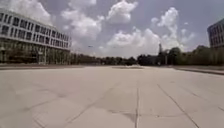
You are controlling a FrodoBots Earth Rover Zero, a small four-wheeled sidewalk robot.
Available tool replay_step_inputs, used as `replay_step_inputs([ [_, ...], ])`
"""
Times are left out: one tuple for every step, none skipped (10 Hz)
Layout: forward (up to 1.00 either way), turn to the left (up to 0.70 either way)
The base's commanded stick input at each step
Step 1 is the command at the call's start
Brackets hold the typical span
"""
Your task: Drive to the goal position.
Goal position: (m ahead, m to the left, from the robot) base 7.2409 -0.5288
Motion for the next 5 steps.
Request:
replay_step_inputs([
  [0.7,0.01],
  [0.7,0.01],
  [0.7,0.01],
  [0.7,0.01],
  [0.7,0.01],
])
